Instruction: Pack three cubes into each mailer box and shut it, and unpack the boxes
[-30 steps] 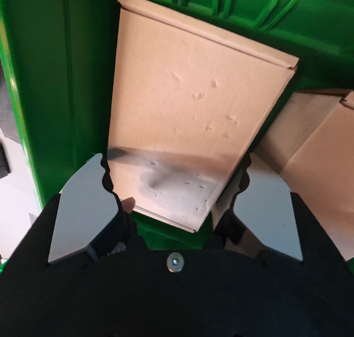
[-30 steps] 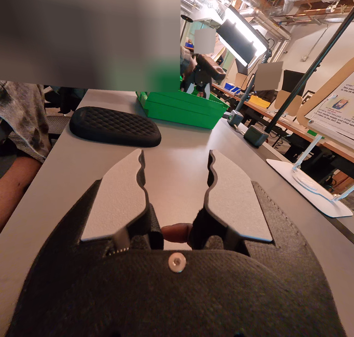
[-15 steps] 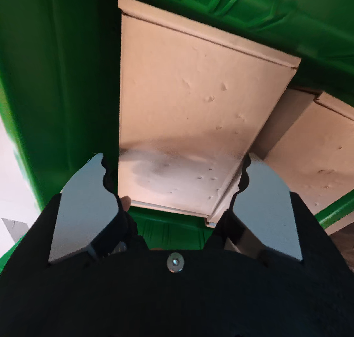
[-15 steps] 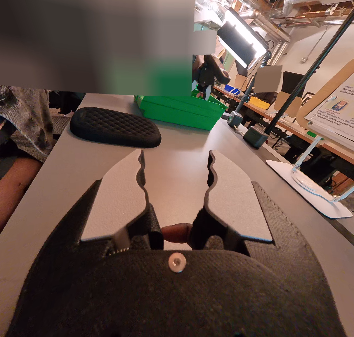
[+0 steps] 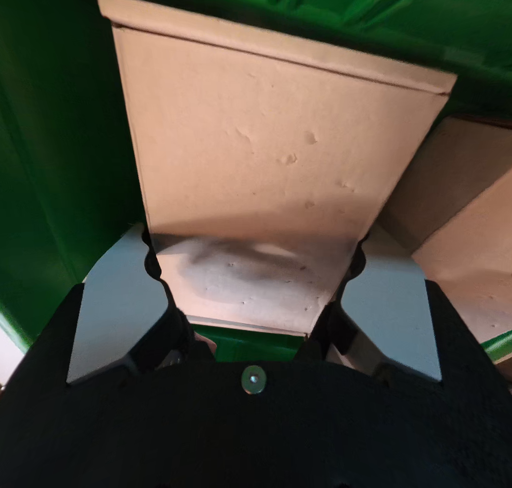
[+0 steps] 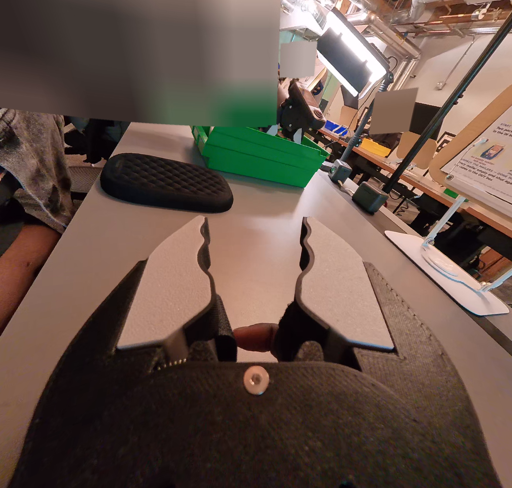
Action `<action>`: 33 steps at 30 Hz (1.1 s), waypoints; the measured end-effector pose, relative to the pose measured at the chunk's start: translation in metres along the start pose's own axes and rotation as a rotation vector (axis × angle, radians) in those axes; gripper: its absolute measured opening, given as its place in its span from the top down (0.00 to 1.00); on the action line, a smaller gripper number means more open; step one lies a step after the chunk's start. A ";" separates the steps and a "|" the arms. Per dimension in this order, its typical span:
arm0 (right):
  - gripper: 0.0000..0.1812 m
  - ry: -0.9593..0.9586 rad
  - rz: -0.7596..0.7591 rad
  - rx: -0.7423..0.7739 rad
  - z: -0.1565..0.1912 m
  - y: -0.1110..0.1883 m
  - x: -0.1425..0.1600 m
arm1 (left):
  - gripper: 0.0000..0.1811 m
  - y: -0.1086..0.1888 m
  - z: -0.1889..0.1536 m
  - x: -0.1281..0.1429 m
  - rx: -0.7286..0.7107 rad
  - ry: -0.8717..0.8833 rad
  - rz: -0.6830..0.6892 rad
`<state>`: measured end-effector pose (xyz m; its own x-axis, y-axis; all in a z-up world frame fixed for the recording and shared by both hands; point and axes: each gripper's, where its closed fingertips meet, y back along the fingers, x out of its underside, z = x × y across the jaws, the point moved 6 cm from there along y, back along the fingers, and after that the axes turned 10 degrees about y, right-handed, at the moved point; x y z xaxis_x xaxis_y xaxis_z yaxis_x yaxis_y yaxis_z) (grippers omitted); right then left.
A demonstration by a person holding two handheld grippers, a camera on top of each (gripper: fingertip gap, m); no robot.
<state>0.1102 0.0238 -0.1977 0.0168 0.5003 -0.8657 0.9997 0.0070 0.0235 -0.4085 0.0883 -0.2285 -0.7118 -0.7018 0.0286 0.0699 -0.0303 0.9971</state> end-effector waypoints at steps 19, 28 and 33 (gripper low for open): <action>0.65 0.030 -0.004 -0.002 0.002 0.001 -0.001 | 0.27 0.166 -0.038 -0.054 -0.346 -0.104 -0.088; 0.64 0.061 -0.004 0.028 0.001 0.004 -0.002 | 0.27 0.125 -0.156 -0.188 -0.255 -0.351 -0.079; 0.63 0.051 0.016 0.092 -0.007 0.007 0.000 | 0.27 0.068 -0.216 -0.241 -0.133 -0.418 -0.097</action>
<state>0.1175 0.0297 -0.1944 0.0339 0.5435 -0.8387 0.9967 -0.0798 -0.0114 -0.0814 0.1013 -0.1834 -0.9388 -0.3442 -0.0108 0.0590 -0.1919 0.9796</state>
